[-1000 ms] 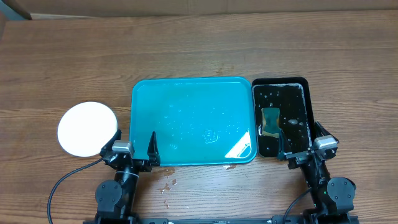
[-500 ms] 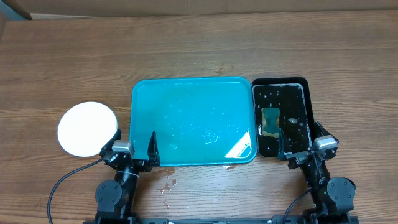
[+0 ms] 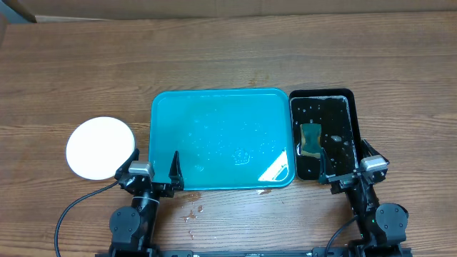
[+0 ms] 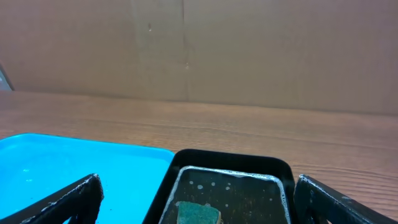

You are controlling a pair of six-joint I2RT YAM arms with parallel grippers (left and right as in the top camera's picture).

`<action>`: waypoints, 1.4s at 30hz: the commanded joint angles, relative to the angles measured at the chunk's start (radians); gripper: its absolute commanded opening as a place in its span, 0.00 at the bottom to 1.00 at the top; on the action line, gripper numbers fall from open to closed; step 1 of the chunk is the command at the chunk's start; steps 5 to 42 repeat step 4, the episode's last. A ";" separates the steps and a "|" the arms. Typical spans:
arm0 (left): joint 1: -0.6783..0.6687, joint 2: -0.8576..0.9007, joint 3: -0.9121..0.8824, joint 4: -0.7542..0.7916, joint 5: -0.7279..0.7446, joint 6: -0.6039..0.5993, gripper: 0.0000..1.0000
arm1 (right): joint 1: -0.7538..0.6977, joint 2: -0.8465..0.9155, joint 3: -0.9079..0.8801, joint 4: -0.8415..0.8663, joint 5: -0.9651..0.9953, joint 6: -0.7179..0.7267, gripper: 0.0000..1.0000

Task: Clean dirty plates on tray and stack at the side

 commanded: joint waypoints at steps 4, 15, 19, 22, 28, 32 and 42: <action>0.005 -0.011 -0.005 -0.002 0.001 0.026 1.00 | -0.008 -0.011 -0.010 0.005 -0.006 -0.001 1.00; 0.005 -0.011 -0.005 -0.002 0.001 0.026 1.00 | -0.008 -0.011 -0.010 0.005 -0.006 -0.001 1.00; 0.005 -0.011 -0.005 -0.002 0.001 0.026 1.00 | -0.008 -0.011 -0.010 0.005 -0.006 -0.001 1.00; 0.005 -0.011 -0.005 -0.002 0.001 0.026 1.00 | -0.008 -0.011 -0.010 0.005 -0.006 -0.001 1.00; 0.005 -0.011 -0.005 -0.002 0.001 0.026 1.00 | -0.008 -0.011 -0.010 0.005 -0.006 -0.001 1.00; 0.005 -0.011 -0.005 -0.002 0.001 0.026 1.00 | -0.008 -0.011 -0.010 0.005 -0.006 -0.001 1.00; 0.005 -0.011 -0.005 -0.002 0.001 0.026 1.00 | -0.008 -0.011 -0.010 0.005 -0.006 -0.001 1.00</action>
